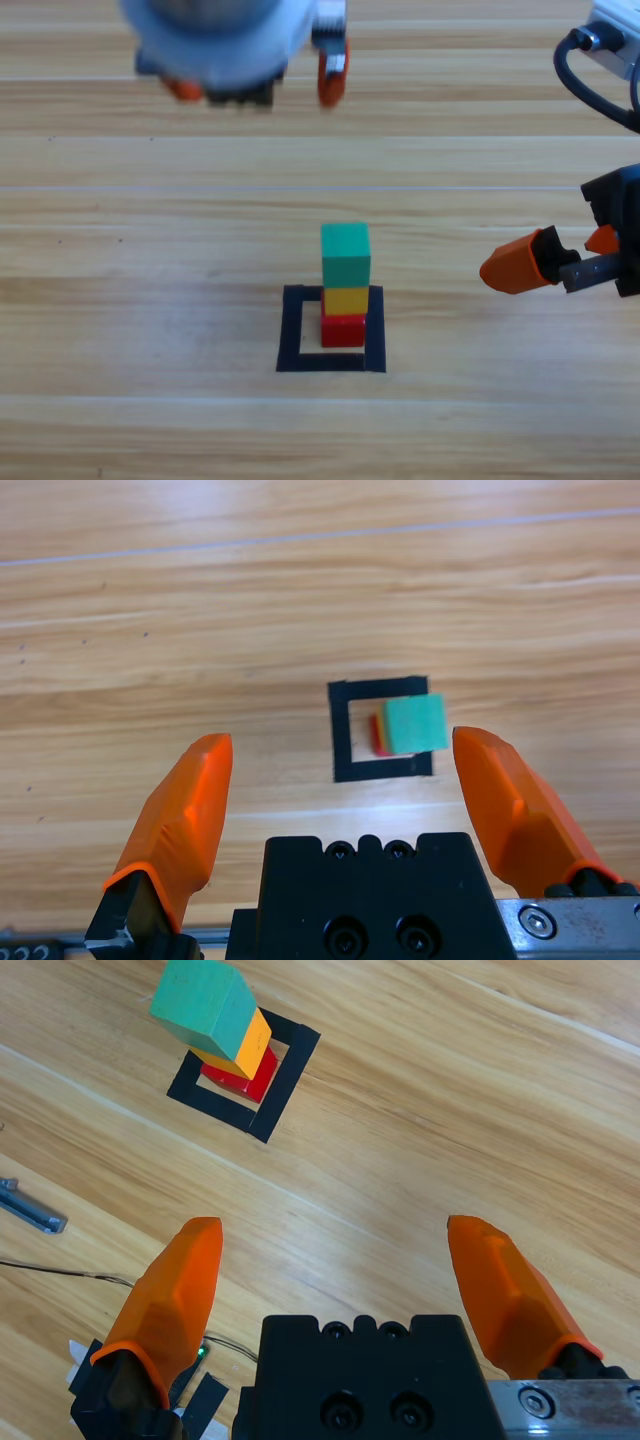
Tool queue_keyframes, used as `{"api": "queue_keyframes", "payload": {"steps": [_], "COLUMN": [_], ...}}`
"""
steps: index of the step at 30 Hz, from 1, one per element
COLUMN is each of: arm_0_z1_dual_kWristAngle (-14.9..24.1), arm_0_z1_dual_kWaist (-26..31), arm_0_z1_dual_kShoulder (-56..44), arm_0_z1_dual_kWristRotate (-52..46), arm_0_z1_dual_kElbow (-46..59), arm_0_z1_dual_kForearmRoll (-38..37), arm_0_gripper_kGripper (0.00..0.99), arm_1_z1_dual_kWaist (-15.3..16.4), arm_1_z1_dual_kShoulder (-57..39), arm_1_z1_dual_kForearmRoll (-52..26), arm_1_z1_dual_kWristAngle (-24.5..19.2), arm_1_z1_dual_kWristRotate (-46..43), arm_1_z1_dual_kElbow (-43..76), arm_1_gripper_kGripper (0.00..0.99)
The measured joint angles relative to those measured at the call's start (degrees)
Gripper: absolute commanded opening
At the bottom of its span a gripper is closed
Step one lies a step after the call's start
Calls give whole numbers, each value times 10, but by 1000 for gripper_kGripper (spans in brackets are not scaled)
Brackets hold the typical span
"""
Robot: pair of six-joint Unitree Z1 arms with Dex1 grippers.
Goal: Stack the blocks in the rectangular block: red at the bottom, yellow in the middle, green on top
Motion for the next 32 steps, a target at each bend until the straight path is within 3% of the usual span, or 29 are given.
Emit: {"api": "queue_keyframes", "payload": {"steps": [5,14,32], "arm_0_z1_dual_kWristAngle": [35,49,57], "arm_0_z1_dual_kWaist": [-40,-63,-64], "arm_0_z1_dual_kShoulder": [-4,-113,-139], "arm_0_z1_dual_kWristRotate": [-49,-55,-41], "arm_0_z1_dual_kElbow": [94,299,335], "arm_0_z1_dual_kForearmRoll": [-12,-125,-151], "arm_0_gripper_kGripper": [939,990,990], "arm_1_z1_dual_kWaist": [0,-1,-1], "arm_1_z1_dual_kShoulder": [0,0,9], "arm_1_z1_dual_kForearmRoll": [-1,-18,-20], "arm_1_z1_dual_kWristAngle": [0,-6,-5], "arm_1_z1_dual_kWristRotate": [0,-5,-21], "arm_1_z1_dual_kElbow": [0,0,0], "arm_1_gripper_kGripper": [990,990,990]}}
